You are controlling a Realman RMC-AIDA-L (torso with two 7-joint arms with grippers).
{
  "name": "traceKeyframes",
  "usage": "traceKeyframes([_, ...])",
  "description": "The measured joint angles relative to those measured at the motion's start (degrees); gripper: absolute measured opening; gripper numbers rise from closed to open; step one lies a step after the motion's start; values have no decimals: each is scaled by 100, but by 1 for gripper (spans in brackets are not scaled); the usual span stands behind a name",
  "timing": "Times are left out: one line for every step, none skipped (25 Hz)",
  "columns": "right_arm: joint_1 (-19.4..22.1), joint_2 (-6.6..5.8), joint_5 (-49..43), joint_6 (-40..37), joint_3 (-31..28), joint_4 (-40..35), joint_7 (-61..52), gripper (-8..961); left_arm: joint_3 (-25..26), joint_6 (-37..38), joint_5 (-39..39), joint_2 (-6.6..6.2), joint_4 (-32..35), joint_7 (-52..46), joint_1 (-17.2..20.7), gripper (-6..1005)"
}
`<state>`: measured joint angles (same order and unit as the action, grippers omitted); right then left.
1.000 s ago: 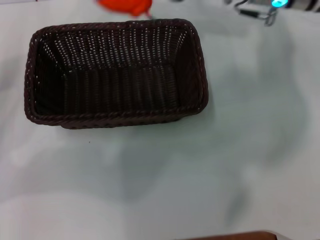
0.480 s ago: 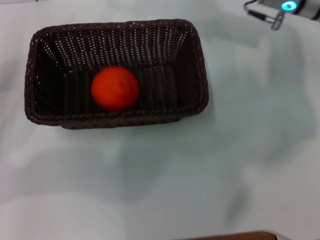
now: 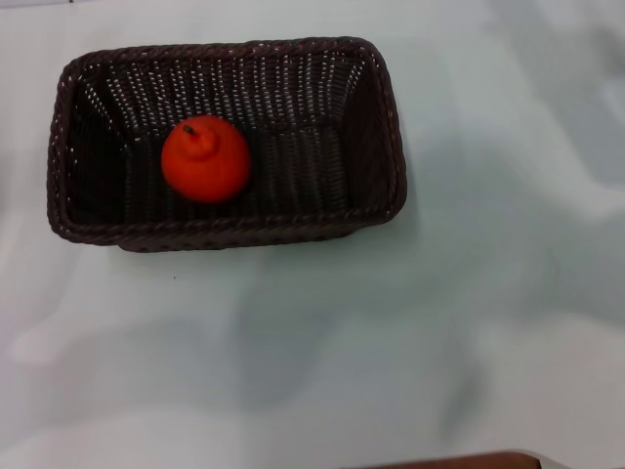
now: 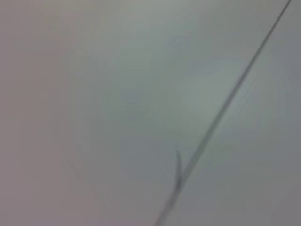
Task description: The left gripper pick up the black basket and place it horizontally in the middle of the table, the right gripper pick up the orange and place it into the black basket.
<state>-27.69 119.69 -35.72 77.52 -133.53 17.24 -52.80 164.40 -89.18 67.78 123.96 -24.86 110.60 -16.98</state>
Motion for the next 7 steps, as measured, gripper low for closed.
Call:
traceKeyframes([68, 5, 199, 0, -109, -113, 136, 932, 26, -19, -192, 1, 170, 364, 27, 882])
traceKeyframes([114, 6, 329, 1, -183, -192, 222, 932, 44, -56, -418, 7, 347, 719, 53, 882])
traceKeyframes([169, 6, 451, 2, -262, -274, 289, 932, 49, -99, -586, 9, 469, 980, 70, 882])
traceKeyframes([214, 4, 524, 4, -324, -329, 320, 932, 50, -182, -816, 12, 653, 1333, 97, 882])
traceKeyframes([265, 2, 596, 5, -395, -383, 344, 932, 49, -290, -981, 13, 788, 1633, 113, 882])
traceKeyframes([300, 3, 617, 7, -443, -401, 351, 932, 49, -358, -1081, 14, 864, 1805, 131, 882])
traceKeyframes([336, 8, 630, 9, -486, -414, 358, 932, 48, -408, -1144, 14, 906, 1923, 148, 882])
